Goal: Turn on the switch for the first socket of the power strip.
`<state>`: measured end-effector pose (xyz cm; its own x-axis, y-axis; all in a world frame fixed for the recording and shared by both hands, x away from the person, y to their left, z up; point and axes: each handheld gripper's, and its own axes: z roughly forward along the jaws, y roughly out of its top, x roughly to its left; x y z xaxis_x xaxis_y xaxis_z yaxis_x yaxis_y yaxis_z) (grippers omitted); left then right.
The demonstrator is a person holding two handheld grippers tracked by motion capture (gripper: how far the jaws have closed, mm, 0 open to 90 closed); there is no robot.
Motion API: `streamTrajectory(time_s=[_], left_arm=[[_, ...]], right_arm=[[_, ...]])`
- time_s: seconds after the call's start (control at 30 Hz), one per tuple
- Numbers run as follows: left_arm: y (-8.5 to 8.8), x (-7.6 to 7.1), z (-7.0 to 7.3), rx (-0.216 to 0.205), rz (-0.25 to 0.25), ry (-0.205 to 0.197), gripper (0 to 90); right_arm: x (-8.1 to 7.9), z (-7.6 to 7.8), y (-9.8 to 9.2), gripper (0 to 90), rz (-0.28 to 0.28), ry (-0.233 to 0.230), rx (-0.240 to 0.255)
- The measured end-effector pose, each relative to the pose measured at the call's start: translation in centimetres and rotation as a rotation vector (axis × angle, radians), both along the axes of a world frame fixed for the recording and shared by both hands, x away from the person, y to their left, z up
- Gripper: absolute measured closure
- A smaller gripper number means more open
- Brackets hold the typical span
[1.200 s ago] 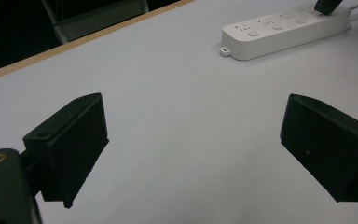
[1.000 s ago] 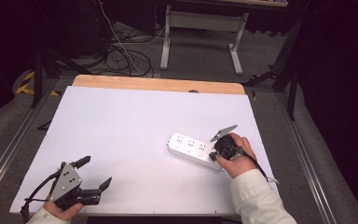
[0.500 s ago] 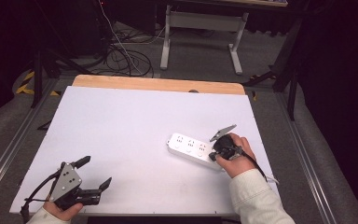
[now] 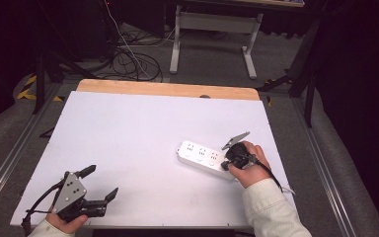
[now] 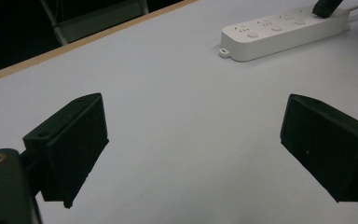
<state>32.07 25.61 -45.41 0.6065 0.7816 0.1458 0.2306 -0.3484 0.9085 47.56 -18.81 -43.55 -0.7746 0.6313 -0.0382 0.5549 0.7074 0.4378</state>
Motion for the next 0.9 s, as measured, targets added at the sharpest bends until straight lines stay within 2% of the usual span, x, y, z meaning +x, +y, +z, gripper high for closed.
streamTrajectory(time_s=[0.2,0.27,0.33,0.43,0.53,0.9], left_arm=[[0.0,0.0,0.0,-0.001,0.002,0.0,8.0],[0.0,0.0,0.0,-0.001,0.002,0.0,8.0],[0.0,0.0,0.0,-0.002,0.002,0.0,8.0],[0.0,0.0,0.0,-0.004,0.003,0.002,8.0],[0.0,0.0,0.0,-0.002,0.001,0.003,8.0],[0.0,0.0,0.0,-0.002,-0.001,0.002,8.0]], right_arm=[[-0.2,-0.2,-0.4,90.0,-0.014,-0.014,0.04],[-0.4,0.0,-0.5,90.0,-0.011,-0.031,0.046],[-0.6,0.0,-0.4,90.0,-0.002,-0.051,0.027],[-0.8,0.2,-0.4,90.0,0.005,-0.064,0.034],[-1.1,1.4,-0.5,90.0,0.006,-0.096,0.065],[-1.9,3.6,-0.6,90.0,0.017,-0.146,0.108]])
